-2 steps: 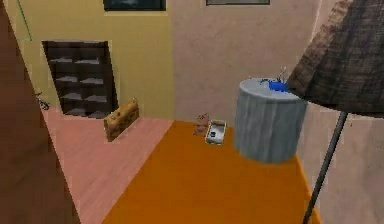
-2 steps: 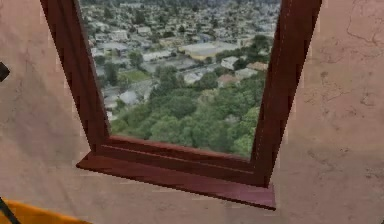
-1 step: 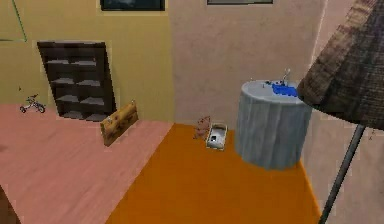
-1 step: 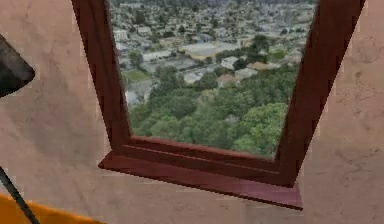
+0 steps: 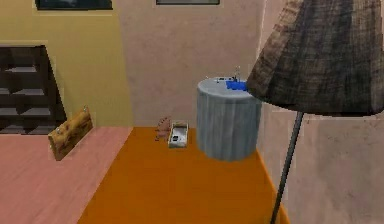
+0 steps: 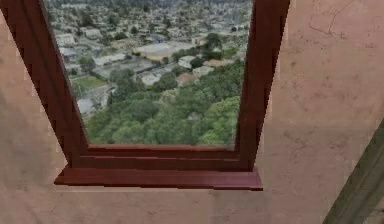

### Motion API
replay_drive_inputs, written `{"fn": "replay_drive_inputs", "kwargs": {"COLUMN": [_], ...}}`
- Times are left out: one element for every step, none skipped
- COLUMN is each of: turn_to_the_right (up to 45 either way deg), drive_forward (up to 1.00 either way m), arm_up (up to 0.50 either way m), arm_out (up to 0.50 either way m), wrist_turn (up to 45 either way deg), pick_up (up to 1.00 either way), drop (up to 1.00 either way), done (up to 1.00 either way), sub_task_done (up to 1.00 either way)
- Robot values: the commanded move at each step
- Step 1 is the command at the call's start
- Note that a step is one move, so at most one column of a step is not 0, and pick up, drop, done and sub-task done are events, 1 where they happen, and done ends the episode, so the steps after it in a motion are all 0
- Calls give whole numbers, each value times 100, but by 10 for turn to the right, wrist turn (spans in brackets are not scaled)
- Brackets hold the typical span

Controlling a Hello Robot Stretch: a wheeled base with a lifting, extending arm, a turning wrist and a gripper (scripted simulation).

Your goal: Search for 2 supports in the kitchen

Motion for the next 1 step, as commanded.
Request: {"fn": "replay_drive_inputs", "kwargs": {"turn_to_the_right": [0], "drive_forward": [25], "arm_up": [0], "arm_out": [0], "wrist_turn": [0], "pick_up": [0], "drop": [0], "done": [0], "sub_task_done": [0]}}
